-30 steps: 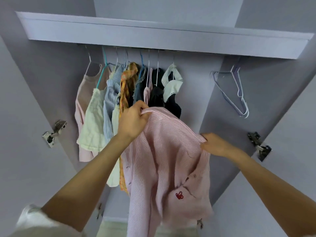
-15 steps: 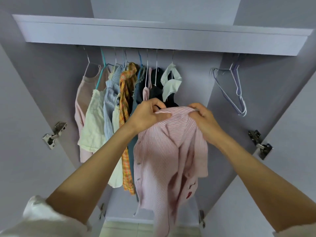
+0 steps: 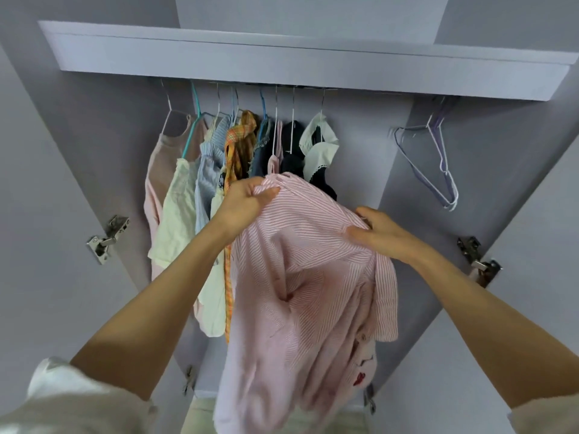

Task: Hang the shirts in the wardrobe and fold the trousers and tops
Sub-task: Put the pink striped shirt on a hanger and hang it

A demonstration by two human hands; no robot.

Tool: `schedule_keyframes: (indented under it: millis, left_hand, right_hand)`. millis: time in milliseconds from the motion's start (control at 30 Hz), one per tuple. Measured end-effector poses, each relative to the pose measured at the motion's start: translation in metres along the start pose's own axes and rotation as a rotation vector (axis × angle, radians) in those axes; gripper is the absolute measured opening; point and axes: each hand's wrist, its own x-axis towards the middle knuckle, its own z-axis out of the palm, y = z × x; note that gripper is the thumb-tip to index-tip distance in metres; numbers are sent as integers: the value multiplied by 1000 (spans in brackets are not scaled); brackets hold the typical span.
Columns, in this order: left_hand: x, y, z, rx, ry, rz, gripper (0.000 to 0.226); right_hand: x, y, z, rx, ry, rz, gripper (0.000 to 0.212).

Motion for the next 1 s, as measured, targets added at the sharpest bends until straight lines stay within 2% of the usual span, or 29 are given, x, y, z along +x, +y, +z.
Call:
schedule_keyframes:
  millis: [100, 200, 300, 467, 567, 633, 733, 800, 900, 1000]
  left_hand:
    - [0, -2, -3, -3, 102, 36, 19]
    - [0, -8, -7, -12, 181, 62, 19]
    - [0, -15, -20, -63, 319, 38, 23]
    - [-7, -22, -31, -54, 338, 8, 24]
    - [-9, -25, -33, -8, 369, -11, 22]
    - [-11, -27, -34, 53, 391, 22, 16]
    - [-15, -34, -37, 205, 539, 92, 16]
    - [-20, -39, -41, 218, 637, 106, 13]
    - [-28, -54, -49, 205, 608, 42, 14]
    - [-36, -72, -54, 131, 560, -135, 14]
  right_hand:
    - [-4, 13, 1, -154, 4, 66, 17]
    - [-11, 31, 4, -158, 18, 130, 11]
    - [-18, 45, 3, -158, 76, 169, 15]
    - [-21, 46, -4, -120, 117, 171, 27]
    - [-22, 48, -3, -98, 86, 172, 17]
    - [-18, 50, -2, -189, 138, 160, 9]
    - [-11, 51, -3, -426, 264, 162, 24]
    - [-12, 57, -7, -497, 340, 192, 27]
    - [-10, 66, -12, -443, 411, 232, 35]
    - [-2, 62, -9, -215, 374, 207, 19]
